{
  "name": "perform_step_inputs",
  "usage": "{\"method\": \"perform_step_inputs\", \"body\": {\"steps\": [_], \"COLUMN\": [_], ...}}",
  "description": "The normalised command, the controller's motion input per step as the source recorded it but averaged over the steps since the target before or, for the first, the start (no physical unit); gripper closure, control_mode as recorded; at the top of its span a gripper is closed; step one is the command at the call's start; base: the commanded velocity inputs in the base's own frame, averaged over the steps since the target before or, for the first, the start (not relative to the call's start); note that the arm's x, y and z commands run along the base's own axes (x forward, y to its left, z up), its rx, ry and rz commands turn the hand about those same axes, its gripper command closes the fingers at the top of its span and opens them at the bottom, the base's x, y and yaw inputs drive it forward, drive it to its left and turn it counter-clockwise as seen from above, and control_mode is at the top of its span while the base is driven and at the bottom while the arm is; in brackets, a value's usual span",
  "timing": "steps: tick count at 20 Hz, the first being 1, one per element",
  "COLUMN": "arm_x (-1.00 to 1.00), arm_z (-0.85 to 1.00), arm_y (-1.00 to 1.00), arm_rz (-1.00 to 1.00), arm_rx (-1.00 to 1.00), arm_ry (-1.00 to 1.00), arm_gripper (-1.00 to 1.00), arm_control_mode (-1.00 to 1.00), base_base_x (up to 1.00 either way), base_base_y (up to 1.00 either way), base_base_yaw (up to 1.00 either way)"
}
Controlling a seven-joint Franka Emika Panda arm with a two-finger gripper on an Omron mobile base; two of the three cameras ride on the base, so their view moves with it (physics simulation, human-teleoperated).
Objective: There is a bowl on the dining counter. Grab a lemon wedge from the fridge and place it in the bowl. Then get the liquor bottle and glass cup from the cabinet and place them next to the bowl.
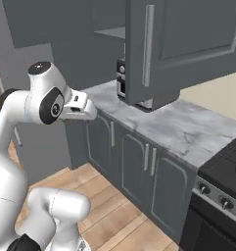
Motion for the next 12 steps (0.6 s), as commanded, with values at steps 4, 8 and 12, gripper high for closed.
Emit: {"method": "perform_step_inputs", "body": {"steps": [4, 8, 12], "arm_x": [0.00, 0.00, 0.00], "arm_z": [0.00, 0.00, 0.00], "arm_y": [0.00, 0.00, 0.00], "arm_rz": [0.00, 0.00, 0.00], "arm_rx": [0.00, 0.00, 0.00], "arm_ry": [0.00, 0.00, 0.00], "arm_gripper": [-1.00, -1.00, -1.00], "arm_control_mode": [1.00, 1.00, 1.00], "base_base_x": [0.77, 0.71, 0.61], "base_base_y": [0.32, 0.36, 0.37], "base_base_yaw": [-0.55, -0.53, -0.52]}}
